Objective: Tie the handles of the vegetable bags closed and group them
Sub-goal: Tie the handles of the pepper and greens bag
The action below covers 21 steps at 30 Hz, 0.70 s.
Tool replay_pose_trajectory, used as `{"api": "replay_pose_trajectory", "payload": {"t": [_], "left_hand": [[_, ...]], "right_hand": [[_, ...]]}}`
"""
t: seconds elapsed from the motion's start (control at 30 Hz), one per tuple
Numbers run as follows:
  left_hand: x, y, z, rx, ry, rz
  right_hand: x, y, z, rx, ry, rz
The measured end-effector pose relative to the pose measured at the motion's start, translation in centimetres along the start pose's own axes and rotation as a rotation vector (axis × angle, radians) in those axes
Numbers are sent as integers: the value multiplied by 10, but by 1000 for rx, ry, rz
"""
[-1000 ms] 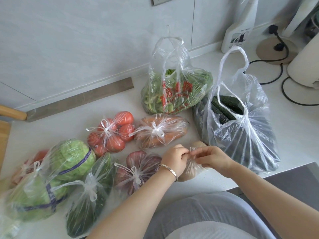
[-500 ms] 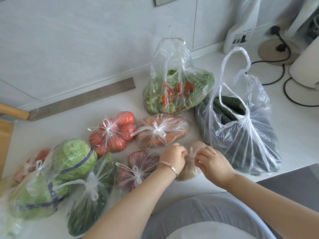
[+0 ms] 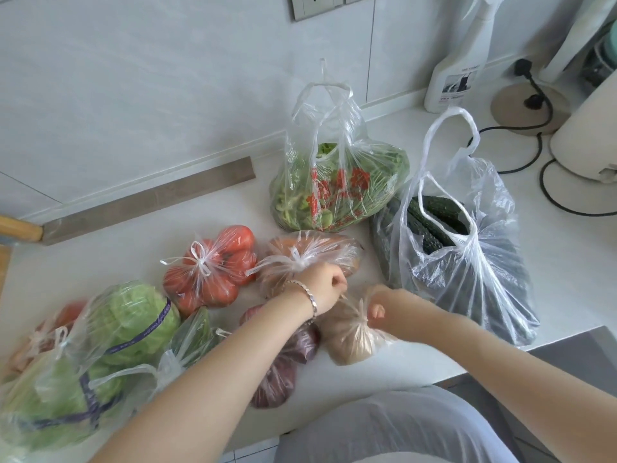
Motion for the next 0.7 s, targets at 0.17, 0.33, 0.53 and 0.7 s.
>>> {"api": "replay_pose_trajectory", "payload": {"t": [0.17,0.33,0.53,0.7], "left_hand": [[2,-17,-89,315,186,-34],[0,-54,-163,557,197,-80],[21,-101,-192,542,-114,-45],[21,-122,-190,470,-25,-22]], "right_hand": [[-35,-16,-106,177,-109,-46],[-49,-51,-212,459,-225,53],[-15,-116,-262,599,-210,276],[-9,-160,-250,422,-231,216]]}}
Point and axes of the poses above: each hand's wrist, its own y-axis away from the middle knuckle, its own z-axis out of the palm, x = y × z, the point moved 8 cm from there along -y, towards the middle knuckle, and after that the axes turned 4 degrees about -x, right-handed, at the moved point
